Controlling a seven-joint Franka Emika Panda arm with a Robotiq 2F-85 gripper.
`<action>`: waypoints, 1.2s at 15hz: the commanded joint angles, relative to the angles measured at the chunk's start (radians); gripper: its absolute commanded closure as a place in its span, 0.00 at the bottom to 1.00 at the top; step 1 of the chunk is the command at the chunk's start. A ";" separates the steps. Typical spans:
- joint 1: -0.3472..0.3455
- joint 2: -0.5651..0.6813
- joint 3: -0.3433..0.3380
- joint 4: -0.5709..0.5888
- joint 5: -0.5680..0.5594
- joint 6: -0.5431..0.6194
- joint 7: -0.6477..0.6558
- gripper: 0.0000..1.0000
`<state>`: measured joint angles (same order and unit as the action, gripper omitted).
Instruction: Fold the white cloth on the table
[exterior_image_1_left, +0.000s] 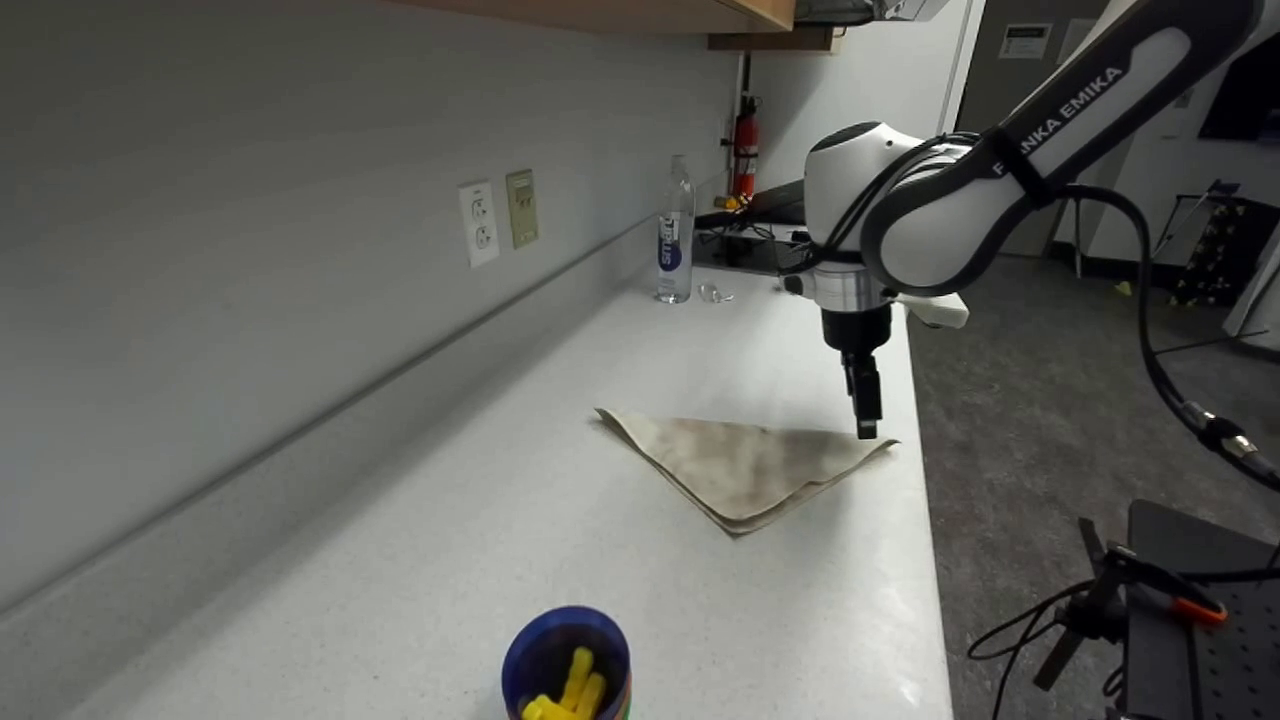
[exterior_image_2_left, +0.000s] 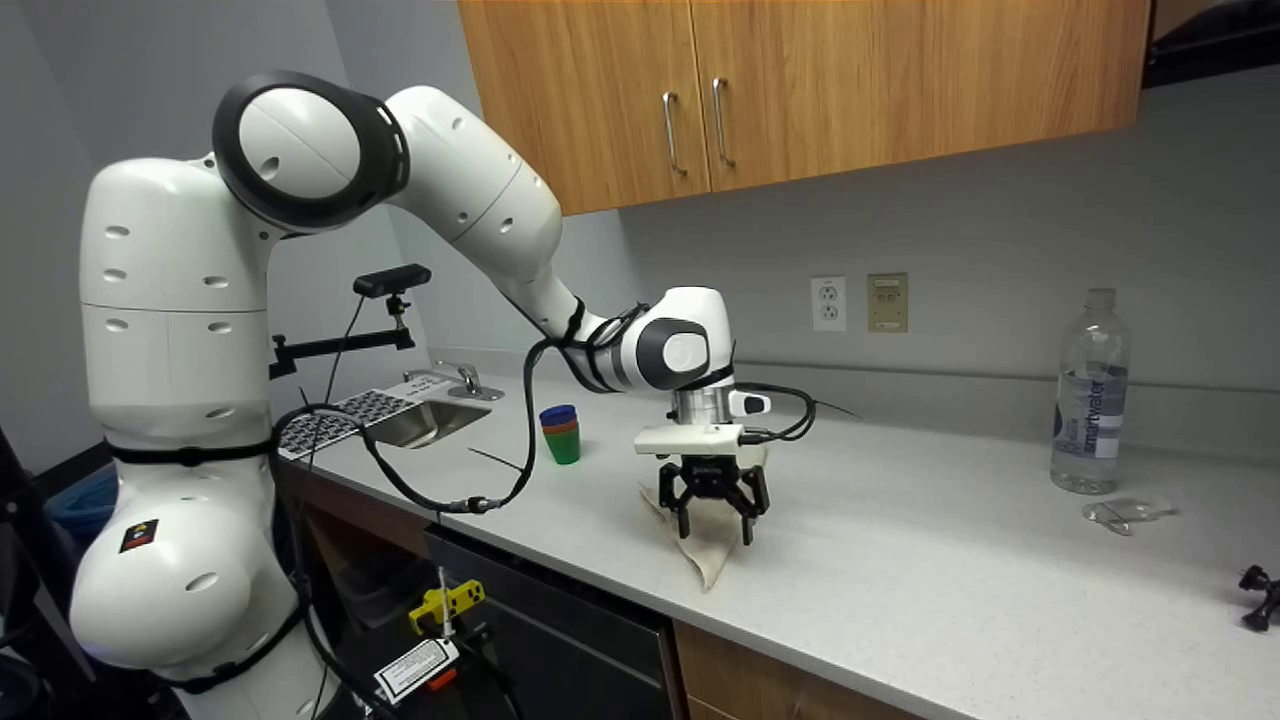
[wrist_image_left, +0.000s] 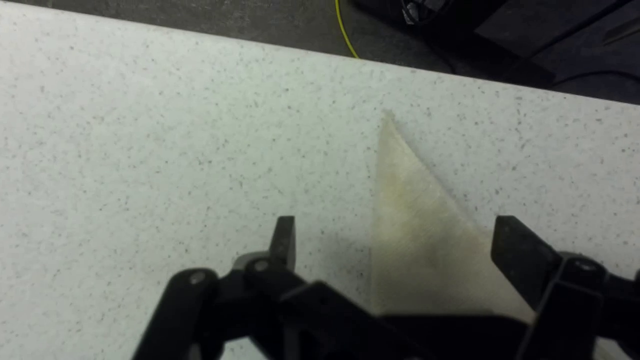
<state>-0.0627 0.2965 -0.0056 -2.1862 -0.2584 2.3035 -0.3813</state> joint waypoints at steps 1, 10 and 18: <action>0.007 -0.002 -0.007 -0.047 -0.040 0.043 0.004 0.00; -0.006 0.004 -0.010 -0.124 -0.038 0.149 -0.016 0.10; 0.006 -0.003 -0.004 -0.142 -0.052 0.165 -0.015 0.73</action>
<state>-0.0599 0.2974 -0.0064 -2.3116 -0.2920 2.4413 -0.3865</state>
